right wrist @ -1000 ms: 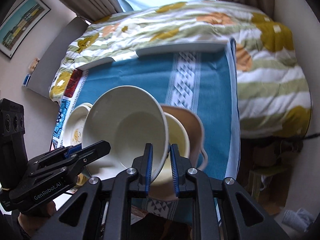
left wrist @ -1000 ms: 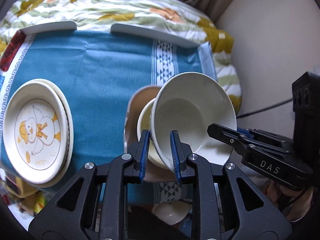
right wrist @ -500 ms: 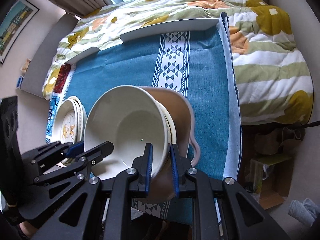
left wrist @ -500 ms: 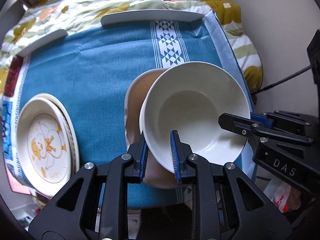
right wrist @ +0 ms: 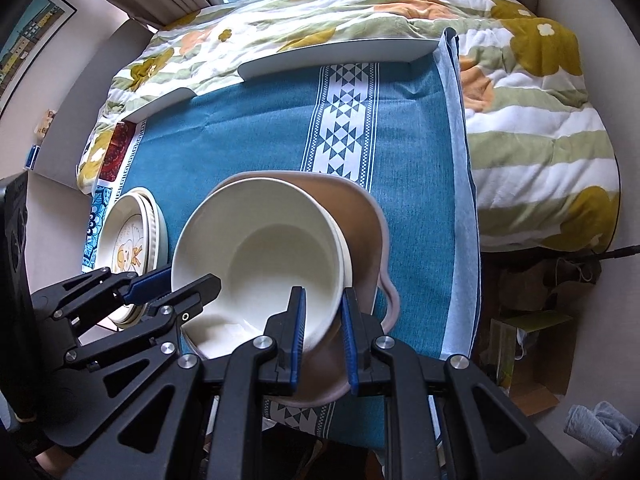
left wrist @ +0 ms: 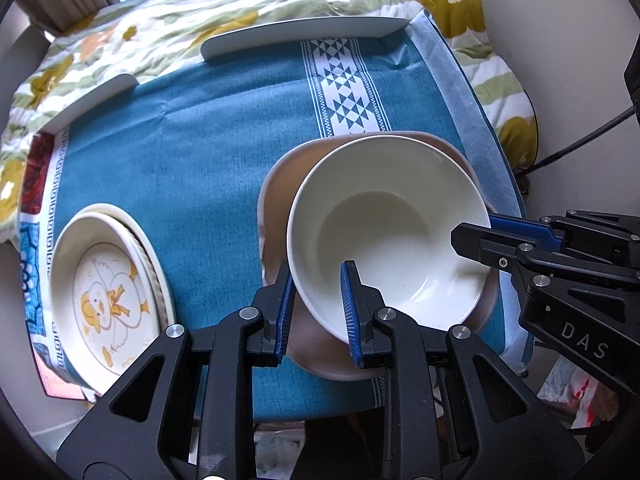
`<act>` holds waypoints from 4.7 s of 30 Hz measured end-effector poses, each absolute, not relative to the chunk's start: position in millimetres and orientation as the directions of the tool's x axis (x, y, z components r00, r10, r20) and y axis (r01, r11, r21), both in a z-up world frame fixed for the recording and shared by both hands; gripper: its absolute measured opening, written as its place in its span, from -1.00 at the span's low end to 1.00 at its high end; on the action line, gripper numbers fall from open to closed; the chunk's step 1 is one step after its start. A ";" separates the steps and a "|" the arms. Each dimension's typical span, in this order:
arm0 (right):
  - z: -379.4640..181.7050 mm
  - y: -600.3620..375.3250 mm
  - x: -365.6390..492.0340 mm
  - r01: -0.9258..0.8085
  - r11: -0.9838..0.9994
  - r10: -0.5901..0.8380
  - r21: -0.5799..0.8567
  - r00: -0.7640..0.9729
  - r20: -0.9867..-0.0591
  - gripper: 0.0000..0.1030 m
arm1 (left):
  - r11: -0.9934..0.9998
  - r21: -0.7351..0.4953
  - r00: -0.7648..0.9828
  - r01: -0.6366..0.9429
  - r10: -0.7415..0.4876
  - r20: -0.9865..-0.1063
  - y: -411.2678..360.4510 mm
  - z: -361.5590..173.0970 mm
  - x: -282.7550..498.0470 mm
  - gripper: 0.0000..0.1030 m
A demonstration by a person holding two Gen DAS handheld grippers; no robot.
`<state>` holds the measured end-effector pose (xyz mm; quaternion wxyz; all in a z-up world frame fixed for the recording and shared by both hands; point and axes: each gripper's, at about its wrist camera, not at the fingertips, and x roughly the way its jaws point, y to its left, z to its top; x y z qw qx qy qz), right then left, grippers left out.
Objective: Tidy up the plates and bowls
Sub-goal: 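Carry the white bowl with both grippers and lower it into the cream bowl, then open both grippers and lift them off the bowls, then grasp the rim of the pink-beige dish holding the bowls with both grippers, then carry the dish with bowls with both grippers and lower it onto the plate stack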
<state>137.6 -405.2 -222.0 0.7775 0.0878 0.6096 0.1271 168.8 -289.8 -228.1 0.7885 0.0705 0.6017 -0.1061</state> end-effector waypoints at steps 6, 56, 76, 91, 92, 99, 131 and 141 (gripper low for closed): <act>-221.0 -407.8 136.3 -0.084 0.948 0.319 0.308 0.231 -0.919 -0.69 | 0.968 -0.054 0.249 0.246 -0.117 -0.961 -284.4 -226.9 169.1 -0.63; -273.1 -392.1 137.9 -0.308 0.950 0.067 0.061 0.009 -0.998 -0.14 | 0.843 -0.035 0.106 0.536 -0.108 -0.989 -258.8 -264.4 181.9 0.03; -287.9 -370.9 129.9 -0.405 0.912 0.120 0.060 0.123 -0.985 -0.69 | 0.849 -0.053 0.157 0.525 -0.158 -0.975 -276.7 -283.4 181.1 -0.74; -273.0 -382.5 136.5 -0.381 0.923 0.134 0.050 0.196 -0.971 -0.69 | 0.867 -0.017 0.231 0.498 -0.151 -0.961 -279.7 -265.6 167.0 -0.74; -272.7 -381.7 136.1 -0.383 0.923 0.135 0.049 0.201 -0.970 -0.70 | 0.868 -0.015 0.237 0.496 -0.152 -0.960 -274.5 -265.3 169.3 -0.74; -253.0 -377.3 129.4 -0.404 0.914 0.149 0.039 0.246 -0.958 -0.70 | 0.886 -0.004 0.279 0.464 -0.150 -0.948 -260.6 -238.9 161.4 -0.74; -207.3 -159.2 128.6 -0.499 0.865 0.220 0.050 0.289 -0.931 -0.69 | 0.926 0.060 0.358 0.373 -0.084 -0.930 -28.2 -190.7 145.0 -0.74; -243.8 -141.2 123.6 -0.438 0.898 0.161 0.030 0.265 -0.951 -0.70 | 0.910 0.002 0.313 0.414 -0.140 -0.939 -12.6 -235.6 148.9 -0.74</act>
